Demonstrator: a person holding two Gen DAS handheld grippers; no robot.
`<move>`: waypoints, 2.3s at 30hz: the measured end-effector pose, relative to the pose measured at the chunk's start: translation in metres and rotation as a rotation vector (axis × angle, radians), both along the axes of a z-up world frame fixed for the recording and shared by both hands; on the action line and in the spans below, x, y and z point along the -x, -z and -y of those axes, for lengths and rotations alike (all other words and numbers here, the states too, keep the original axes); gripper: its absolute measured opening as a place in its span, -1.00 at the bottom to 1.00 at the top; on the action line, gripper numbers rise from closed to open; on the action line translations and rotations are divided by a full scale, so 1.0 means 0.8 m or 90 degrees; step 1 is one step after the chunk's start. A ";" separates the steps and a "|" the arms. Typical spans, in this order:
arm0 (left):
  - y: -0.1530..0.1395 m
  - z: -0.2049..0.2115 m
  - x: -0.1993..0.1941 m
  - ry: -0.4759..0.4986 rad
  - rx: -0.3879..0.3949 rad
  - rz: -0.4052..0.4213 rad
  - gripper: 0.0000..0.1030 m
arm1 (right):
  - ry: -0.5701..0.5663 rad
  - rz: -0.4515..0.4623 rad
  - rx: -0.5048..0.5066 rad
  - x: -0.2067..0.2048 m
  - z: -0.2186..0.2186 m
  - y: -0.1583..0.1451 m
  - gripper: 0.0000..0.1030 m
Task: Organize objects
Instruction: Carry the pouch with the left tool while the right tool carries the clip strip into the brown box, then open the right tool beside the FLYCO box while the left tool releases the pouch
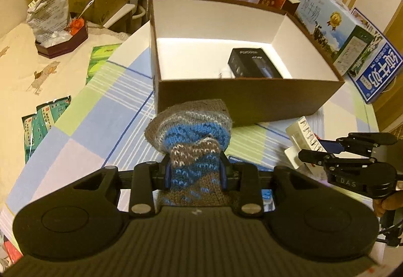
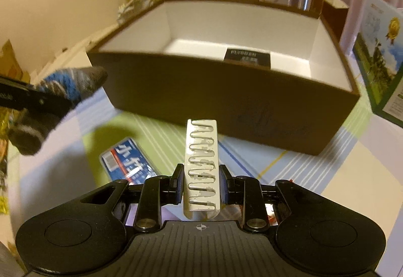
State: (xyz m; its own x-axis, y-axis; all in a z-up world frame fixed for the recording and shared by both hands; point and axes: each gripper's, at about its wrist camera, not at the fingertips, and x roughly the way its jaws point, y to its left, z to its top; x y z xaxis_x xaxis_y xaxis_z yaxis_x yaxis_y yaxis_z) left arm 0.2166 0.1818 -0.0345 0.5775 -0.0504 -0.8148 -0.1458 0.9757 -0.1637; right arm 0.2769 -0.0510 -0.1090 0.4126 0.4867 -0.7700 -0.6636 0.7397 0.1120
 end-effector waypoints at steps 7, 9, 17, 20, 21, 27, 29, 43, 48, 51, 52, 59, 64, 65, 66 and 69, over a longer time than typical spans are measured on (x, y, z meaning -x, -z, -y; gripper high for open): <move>-0.025 0.006 -0.004 0.014 -0.002 0.029 -0.43 | 0.013 0.022 -0.038 0.006 0.002 -0.044 -0.52; -0.031 0.007 -0.007 0.018 -0.001 0.036 -0.43 | 0.021 0.027 -0.048 0.005 0.005 -0.057 -0.52; -0.054 0.013 -0.033 0.033 -0.011 0.075 -0.43 | 0.057 0.054 -0.086 -0.016 0.011 -0.100 -0.52; -0.064 0.014 -0.048 0.038 -0.019 0.089 -0.43 | 0.073 0.069 -0.086 -0.031 0.009 -0.114 -0.52; -0.066 0.014 -0.052 0.040 -0.022 0.094 -0.43 | 0.077 0.075 -0.085 -0.036 0.009 -0.118 -0.52; -0.076 0.012 -0.089 0.040 -0.037 0.112 -0.43 | 0.102 0.091 -0.080 -0.075 0.003 -0.129 -0.52; -0.076 0.009 -0.102 0.037 -0.042 0.114 -0.43 | 0.111 0.091 -0.077 -0.088 0.001 -0.128 -0.52; -0.040 -0.006 -0.189 0.023 -0.056 0.062 -0.42 | 0.159 0.066 -0.012 -0.157 -0.010 -0.091 -0.52; -0.013 -0.008 -0.212 0.026 -0.058 0.023 -0.42 | 0.165 0.045 0.015 -0.176 -0.013 -0.069 -0.52; 0.003 -0.010 -0.223 0.021 -0.059 0.004 -0.42 | 0.167 0.035 0.031 -0.184 -0.014 -0.057 -0.52; 0.008 -0.010 -0.226 0.019 -0.058 -0.002 -0.42 | 0.169 0.031 0.036 -0.187 -0.015 -0.054 -0.52; 0.032 -0.009 -0.240 0.019 -0.056 -0.031 -0.41 | 0.168 0.021 0.060 -0.196 -0.016 -0.036 -0.52; 0.042 -0.006 -0.248 0.027 -0.058 -0.047 -0.35 | 0.163 0.017 0.068 -0.201 -0.017 -0.031 -0.52; 0.043 -0.004 -0.249 0.029 -0.057 -0.049 -0.31 | 0.163 0.017 0.070 -0.202 -0.017 -0.031 -0.52; 0.045 -0.003 -0.250 0.032 -0.059 -0.052 -0.26 | 0.162 0.016 0.071 -0.203 -0.017 -0.030 -0.52; 0.049 0.000 -0.253 0.037 -0.070 -0.056 -0.10 | 0.160 0.015 0.074 -0.206 -0.018 -0.029 -0.52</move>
